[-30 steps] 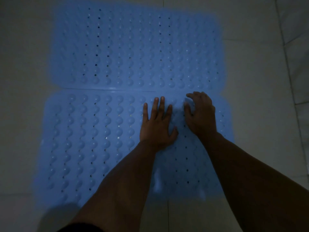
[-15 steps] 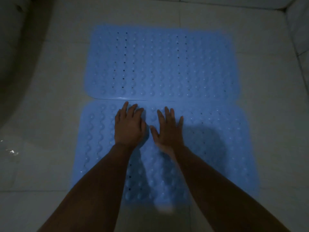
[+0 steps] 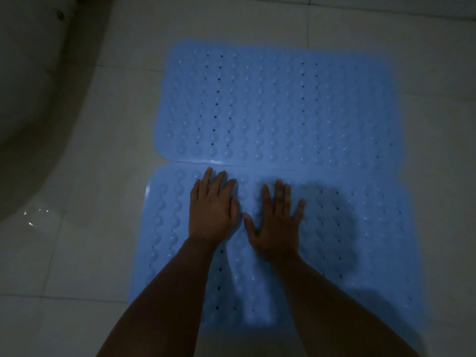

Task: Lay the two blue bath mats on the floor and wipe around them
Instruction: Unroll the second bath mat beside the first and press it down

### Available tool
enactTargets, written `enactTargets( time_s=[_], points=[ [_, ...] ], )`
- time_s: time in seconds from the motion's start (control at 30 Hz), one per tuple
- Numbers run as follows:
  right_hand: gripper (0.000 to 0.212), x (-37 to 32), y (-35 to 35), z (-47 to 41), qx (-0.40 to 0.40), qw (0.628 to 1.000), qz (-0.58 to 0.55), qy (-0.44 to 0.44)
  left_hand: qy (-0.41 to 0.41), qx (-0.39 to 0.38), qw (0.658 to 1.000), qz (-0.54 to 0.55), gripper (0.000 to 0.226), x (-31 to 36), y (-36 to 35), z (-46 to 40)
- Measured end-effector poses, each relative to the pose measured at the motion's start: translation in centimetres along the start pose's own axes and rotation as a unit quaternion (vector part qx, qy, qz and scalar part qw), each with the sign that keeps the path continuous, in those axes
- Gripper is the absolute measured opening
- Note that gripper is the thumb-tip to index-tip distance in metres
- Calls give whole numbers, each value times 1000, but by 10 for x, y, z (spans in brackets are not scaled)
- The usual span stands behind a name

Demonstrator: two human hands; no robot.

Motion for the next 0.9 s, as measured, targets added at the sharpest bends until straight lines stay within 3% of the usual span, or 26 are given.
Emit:
enactTargets(
  time_s=[0.23,0.5,0.6,0.77,0.9],
  points=[
    [82,-3,0,-4,11,1000,-14,-1,6,23,1000,-1,45,-7,-4,7],
    [87,-1,-6,-6,-27,999,-7,-15,-9,-10,999,-33,48,9,1,23],
    [79,-3,-1,-8,-53,998,-37,-15,-13,-30,998,-44,49,12,13,28],
    [59,16,33,-23,19,986,-166,-3,-27,-49,998,-31,53,30,8,22],
    [53,37,43,-40,59,987,-145,31,-41,-99,994,-14,63,48,-25,7]
  ],
)
Point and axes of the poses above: each hand's wrist, its own z-axis away from the middle knuckle, its own y-axis out of the back of the hand, x = y × z, the point moved 4 cm from there along -z, towards the middle knuckle, and after that the axes turned 10 degrees about -y, right-handed, at the moved point
